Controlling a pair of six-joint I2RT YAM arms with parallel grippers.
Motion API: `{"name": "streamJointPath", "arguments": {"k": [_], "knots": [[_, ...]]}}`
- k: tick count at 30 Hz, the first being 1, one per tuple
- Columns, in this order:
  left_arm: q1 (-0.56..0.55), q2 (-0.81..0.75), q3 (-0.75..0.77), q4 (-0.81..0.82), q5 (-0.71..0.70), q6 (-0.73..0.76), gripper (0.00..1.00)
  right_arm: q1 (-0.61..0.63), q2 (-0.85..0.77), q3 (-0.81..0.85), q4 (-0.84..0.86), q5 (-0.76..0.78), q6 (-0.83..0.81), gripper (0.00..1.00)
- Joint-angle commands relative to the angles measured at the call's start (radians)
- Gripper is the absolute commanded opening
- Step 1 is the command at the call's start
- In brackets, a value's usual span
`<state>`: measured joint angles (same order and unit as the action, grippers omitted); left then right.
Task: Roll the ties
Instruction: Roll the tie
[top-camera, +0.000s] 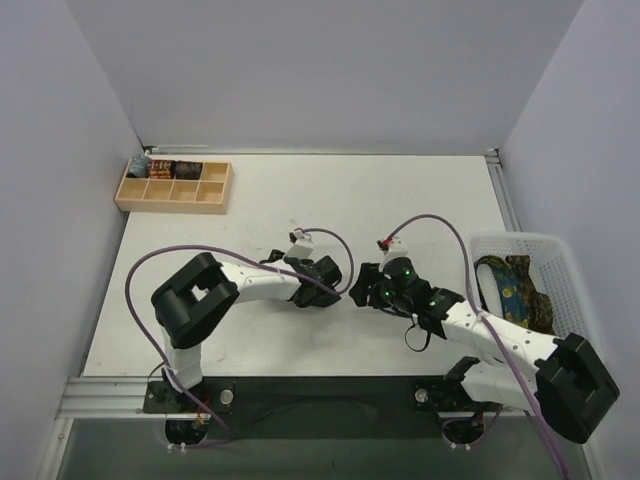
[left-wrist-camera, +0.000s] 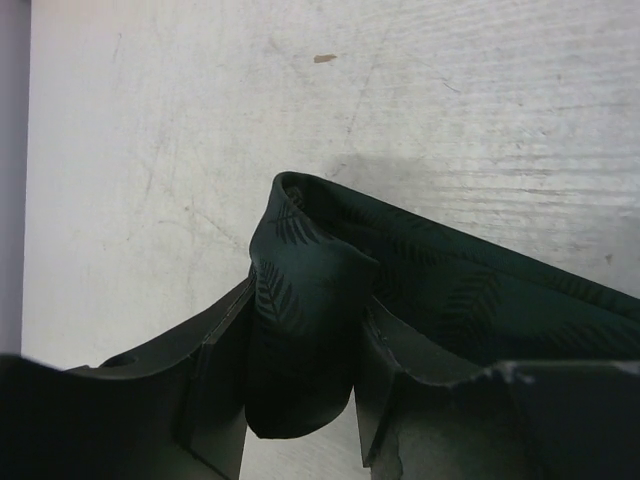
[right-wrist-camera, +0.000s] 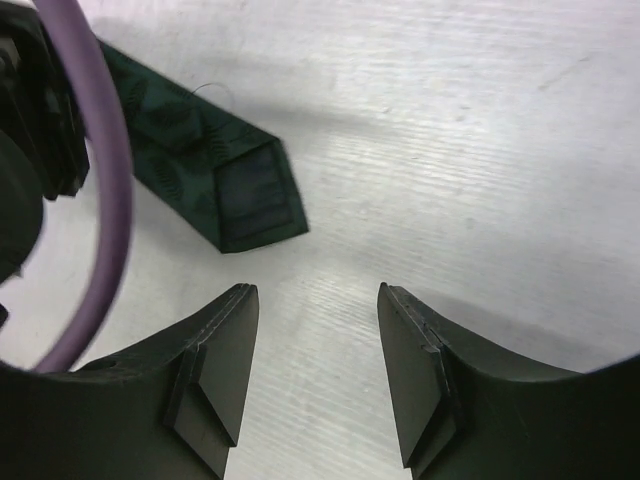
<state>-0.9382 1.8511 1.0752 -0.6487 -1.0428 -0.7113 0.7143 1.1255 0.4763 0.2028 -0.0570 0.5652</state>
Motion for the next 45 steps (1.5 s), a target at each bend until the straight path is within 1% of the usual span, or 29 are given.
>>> {"name": "streamJointPath", "arguments": {"k": [1,2,4,5,8,9,10,17,19,22,26,30,40,44,45], "knots": [[-0.033,0.062,0.052,-0.040,-0.002,0.035,0.49,-0.030,-0.084,-0.037,-0.026,0.144,-0.014,0.52],[-0.040,0.072,0.058,-0.042,-0.002,0.044,0.53,-0.035,-0.120,-0.056,-0.031,0.154,-0.014,0.52],[-0.060,0.097,0.080,-0.042,-0.013,0.071,0.55,-0.048,-0.153,-0.074,-0.040,0.181,-0.011,0.52],[-0.080,0.103,0.087,-0.045,-0.014,0.081,0.62,-0.053,-0.177,-0.080,-0.045,0.187,-0.008,0.52],[-0.111,0.123,0.112,-0.055,-0.003,0.096,0.66,-0.065,-0.219,-0.100,-0.063,0.213,-0.005,0.52],[-0.116,0.125,0.117,-0.058,0.009,0.104,0.75,-0.067,-0.227,-0.105,-0.072,0.217,-0.005,0.52],[-0.120,0.123,0.123,-0.058,0.015,0.108,0.76,-0.070,-0.237,-0.107,-0.081,0.224,-0.005,0.52],[-0.152,0.129,0.149,-0.057,0.086,0.165,0.77,-0.088,-0.349,-0.120,-0.117,0.292,-0.024,0.51],[-0.166,0.134,0.153,-0.060,0.093,0.177,0.75,-0.093,-0.363,-0.117,-0.121,0.299,-0.031,0.51],[-0.171,0.122,0.164,-0.069,0.107,0.177,0.75,-0.101,-0.363,-0.107,-0.132,0.301,-0.048,0.51],[-0.172,0.079,0.196,-0.077,0.127,0.197,0.81,-0.102,-0.359,-0.070,-0.147,0.292,-0.076,0.51],[-0.177,0.037,0.242,-0.078,0.179,0.223,0.85,-0.102,-0.359,-0.039,-0.154,0.301,-0.108,0.52],[-0.186,0.004,0.310,-0.091,0.302,0.205,0.86,-0.110,-0.383,0.011,-0.164,0.330,-0.148,0.52],[-0.168,-0.064,0.336,-0.092,0.365,0.197,0.86,-0.111,-0.392,0.024,-0.174,0.312,-0.157,0.52],[-0.153,-0.076,0.347,-0.092,0.401,0.197,0.86,-0.111,-0.394,0.030,-0.175,0.301,-0.159,0.52]]}}
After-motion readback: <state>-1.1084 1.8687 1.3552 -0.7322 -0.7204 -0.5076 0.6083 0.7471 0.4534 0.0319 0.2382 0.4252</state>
